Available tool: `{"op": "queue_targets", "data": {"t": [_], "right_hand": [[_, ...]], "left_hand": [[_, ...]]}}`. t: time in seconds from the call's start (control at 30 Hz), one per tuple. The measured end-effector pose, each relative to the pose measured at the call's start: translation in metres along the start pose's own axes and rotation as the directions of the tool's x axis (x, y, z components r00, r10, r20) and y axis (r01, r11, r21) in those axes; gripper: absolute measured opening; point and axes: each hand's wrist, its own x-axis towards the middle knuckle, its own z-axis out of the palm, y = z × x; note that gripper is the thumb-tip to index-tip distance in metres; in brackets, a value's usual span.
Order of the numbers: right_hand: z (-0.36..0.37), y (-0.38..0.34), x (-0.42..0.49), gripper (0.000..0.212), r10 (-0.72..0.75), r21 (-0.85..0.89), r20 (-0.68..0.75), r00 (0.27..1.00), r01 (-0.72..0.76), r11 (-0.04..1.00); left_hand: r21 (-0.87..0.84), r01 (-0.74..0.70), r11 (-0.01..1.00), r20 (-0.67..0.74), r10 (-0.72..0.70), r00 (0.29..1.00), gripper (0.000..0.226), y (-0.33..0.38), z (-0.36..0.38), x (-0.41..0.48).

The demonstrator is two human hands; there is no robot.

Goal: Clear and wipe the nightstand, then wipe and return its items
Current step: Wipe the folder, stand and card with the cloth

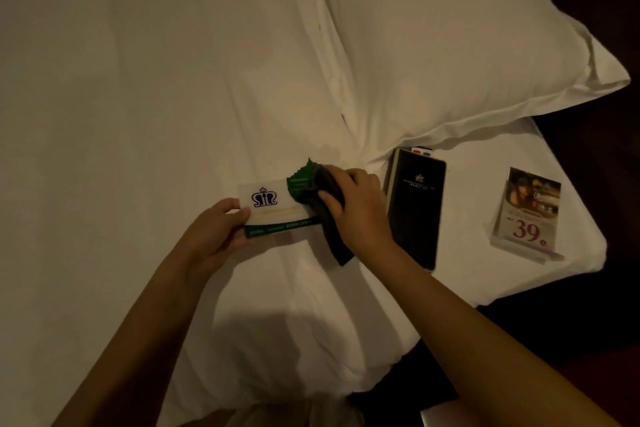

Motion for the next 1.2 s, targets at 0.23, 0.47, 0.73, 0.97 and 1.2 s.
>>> {"op": "queue_targets", "data": {"t": [0.23,0.47,0.73,0.97,1.2], "right_hand": [[-0.017,-0.017,-0.006,0.043,-0.003,-0.082,-0.141,0.99,-0.009,0.997],[-0.043,0.012,-0.031,0.041,-0.079,-0.118,-0.214,0.974,0.054,0.991],[-0.083,0.106,-0.054,0.038,0.328,-0.001,-0.394,0.859,-0.357,0.934],[-0.075,0.103,-0.1,0.044,0.303,-0.037,-0.392,0.869,-0.344,0.938],[-0.099,0.157,-0.148,0.045,0.302,-0.094,-0.476,0.826,-0.389,0.916]], "left_hand": [[-0.051,-0.161,0.986,0.207,0.168,0.964,0.025,0.008,0.054,-0.029],[0.083,-0.266,0.96,0.278,0.234,0.932,0.028,-0.008,0.112,-0.041],[0.22,-0.298,0.929,0.347,0.211,0.914,0.025,-0.028,0.151,-0.056],[0.307,-0.299,0.903,0.458,0.136,0.879,0.023,-0.062,0.196,-0.059],[0.413,-0.335,0.847,0.528,0.077,0.846,0.023,-0.104,0.256,-0.068]]}}
